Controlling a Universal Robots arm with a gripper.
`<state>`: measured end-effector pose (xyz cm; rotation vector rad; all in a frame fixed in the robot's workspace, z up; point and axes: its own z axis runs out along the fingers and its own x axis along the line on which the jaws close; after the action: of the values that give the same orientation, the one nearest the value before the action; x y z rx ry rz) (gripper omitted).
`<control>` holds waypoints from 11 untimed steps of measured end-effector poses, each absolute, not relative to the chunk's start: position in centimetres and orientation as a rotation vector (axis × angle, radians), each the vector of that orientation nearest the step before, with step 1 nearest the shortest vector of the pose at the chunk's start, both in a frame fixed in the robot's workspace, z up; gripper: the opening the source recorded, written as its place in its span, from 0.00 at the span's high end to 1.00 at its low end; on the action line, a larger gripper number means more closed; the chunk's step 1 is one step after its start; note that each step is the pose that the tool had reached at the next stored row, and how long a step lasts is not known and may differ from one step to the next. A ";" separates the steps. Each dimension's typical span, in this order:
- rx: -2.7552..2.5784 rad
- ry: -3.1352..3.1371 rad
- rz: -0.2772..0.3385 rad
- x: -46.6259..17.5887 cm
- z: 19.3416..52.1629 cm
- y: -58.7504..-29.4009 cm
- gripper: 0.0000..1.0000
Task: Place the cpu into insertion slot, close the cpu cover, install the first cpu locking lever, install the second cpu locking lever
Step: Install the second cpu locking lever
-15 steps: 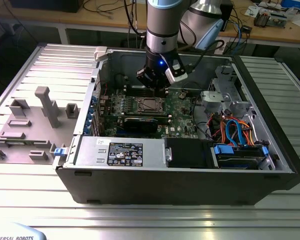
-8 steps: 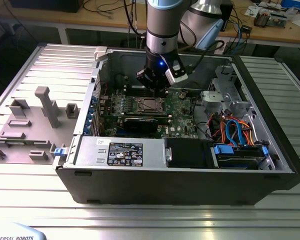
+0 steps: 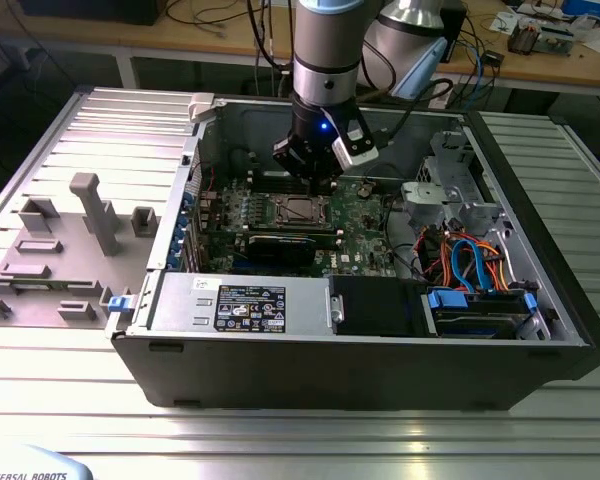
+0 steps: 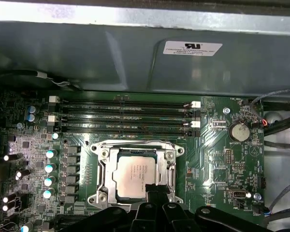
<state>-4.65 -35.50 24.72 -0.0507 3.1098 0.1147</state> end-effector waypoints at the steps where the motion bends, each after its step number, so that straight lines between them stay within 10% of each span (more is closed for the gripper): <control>1: -0.051 3.110 0.115 -4.6 24.7 -35.5 0.89; 11: -0.051 3.110 0.115 -4.6 24.7 -35.5 0.89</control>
<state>-4.65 -35.53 24.71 -0.0508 3.1097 0.1147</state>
